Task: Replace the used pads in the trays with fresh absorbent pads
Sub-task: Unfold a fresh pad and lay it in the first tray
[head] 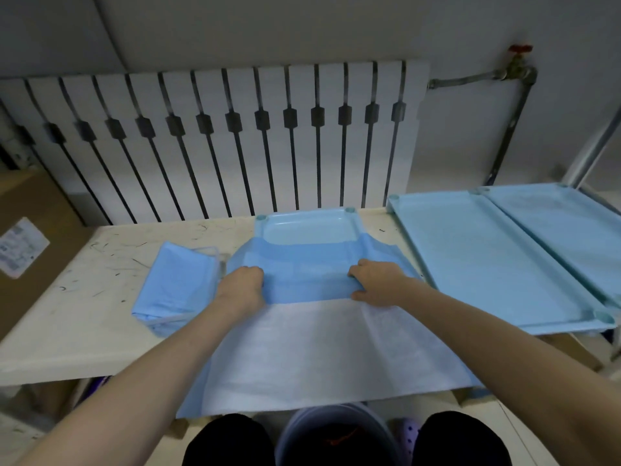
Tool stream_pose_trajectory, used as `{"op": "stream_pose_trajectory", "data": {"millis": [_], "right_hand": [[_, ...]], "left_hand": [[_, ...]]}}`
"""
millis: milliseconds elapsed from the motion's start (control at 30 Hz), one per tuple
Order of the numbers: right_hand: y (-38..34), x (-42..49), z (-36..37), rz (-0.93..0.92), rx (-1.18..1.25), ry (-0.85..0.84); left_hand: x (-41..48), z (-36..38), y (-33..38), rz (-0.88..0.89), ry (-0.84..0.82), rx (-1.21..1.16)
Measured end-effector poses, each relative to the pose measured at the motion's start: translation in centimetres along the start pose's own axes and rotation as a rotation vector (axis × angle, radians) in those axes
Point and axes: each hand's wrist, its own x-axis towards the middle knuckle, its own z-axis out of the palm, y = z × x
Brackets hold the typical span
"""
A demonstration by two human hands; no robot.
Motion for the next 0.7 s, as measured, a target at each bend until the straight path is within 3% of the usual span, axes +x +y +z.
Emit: {"op": "stream_pose_trajectory", "data": {"millis": [233, 300, 400, 467, 567, 700], "right_hand": [[-0.4, -4.7, -1.1, -0.002, 0.291, 0.372], [-0.6, -6.6, -1.1, 0.001, 0.326, 0.427], [-0.5, -9.1, -0.9, -0.017, 0.305, 0.491], [-0.5, -10.6, -1.0, -0.026, 0.303, 0.553], [-0.5, -12.3, -1.7, -0.064, 0.290, 0.714], [0.1, -13.4, -3.5, -0.084, 0.358, 0.887]], "left_hand": [[-2.8, -2.2, -0.3, 0.103, 0.175, 0.022], [-3.6, -3.0, -0.3, 0.101, 0.056, -0.062], [-5.4, -5.3, 0.4, 0.125, -0.438, 0.015], [-6.7, -6.9, 1.1, 0.132, -0.651, 0.179], [-7.5, -9.1, 1.6, 0.124, -0.633, 0.236], [-7.4, -12.2, 1.1, 0.074, -0.503, -0.211]]}}
